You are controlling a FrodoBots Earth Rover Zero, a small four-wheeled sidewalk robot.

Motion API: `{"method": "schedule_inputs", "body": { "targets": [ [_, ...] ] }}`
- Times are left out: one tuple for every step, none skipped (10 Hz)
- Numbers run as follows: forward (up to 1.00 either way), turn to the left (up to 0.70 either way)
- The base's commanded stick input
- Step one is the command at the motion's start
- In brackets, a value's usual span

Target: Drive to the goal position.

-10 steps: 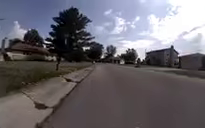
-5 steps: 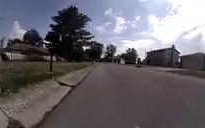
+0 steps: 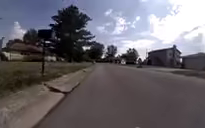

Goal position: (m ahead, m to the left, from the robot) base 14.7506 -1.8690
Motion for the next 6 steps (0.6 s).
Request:
{"method": "schedule_inputs", "body": {
  "targets": [
    [1.00,0.00],
    [1.00,0.00],
    [1.00,0.00],
    [1.00,0.00],
    [1.00,0.00],
    [1.00,0.00]
  ]
}}
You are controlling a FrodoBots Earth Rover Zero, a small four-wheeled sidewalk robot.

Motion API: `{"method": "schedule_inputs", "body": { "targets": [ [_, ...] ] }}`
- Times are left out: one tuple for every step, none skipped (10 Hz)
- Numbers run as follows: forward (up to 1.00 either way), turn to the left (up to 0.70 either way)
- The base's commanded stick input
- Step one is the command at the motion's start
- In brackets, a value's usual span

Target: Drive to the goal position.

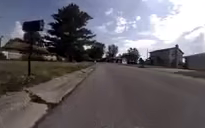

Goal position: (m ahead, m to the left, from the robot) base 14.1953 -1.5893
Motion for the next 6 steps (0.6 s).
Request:
{"method": "schedule_inputs", "body": {
  "targets": [
    [1.00,0.00],
    [1.00,0.00],
    [1.00,0.00],
    [1.00,0.00],
    [1.00,0.00],
    [1.00,0.00]
  ]
}}
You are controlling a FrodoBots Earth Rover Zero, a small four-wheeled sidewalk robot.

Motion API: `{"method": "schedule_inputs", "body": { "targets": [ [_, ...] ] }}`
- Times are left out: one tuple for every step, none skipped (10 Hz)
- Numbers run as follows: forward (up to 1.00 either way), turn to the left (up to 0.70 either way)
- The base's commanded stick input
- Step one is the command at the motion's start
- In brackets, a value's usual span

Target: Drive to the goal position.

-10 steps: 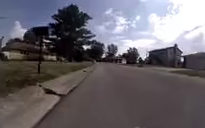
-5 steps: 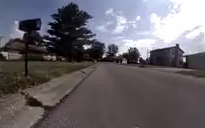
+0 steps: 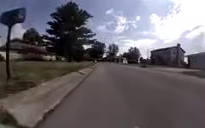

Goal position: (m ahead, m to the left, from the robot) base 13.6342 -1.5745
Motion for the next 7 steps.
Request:
{"method": "schedule_inputs", "body": {
  "targets": [
    [1.00,0.00],
    [1.00,0.00],
    [1.00,0.00],
    [1.00,0.00],
    [1.00,0.00],
    [1.00,0.00],
    [1.00,0.00]
  ]
}}
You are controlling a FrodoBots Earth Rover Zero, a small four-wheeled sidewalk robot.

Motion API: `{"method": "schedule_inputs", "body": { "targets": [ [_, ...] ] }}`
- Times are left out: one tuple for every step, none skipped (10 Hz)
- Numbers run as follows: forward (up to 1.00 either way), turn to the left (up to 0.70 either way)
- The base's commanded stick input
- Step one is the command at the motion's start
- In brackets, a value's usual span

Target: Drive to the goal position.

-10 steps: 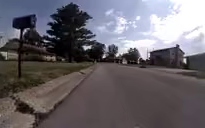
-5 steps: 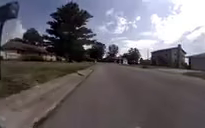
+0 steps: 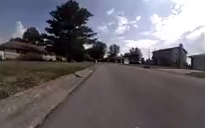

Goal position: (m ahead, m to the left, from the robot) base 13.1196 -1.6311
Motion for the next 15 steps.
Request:
{"method": "schedule_inputs", "body": {
  "targets": [
    [1.00,0.00],
    [1.00,0.00],
    [1.00,0.00],
    [1.00,0.00],
    [1.00,0.00],
    [1.00,0.00],
    [1.00,0.00],
    [1.00,0.00],
    [1.00,0.00],
    [1.00,0.00],
    [1.00,-0.02],
    [1.00,-0.05],
    [1.00,-0.14],
    [1.00,-0.20],
    [1.00,0.00]
  ]
}}
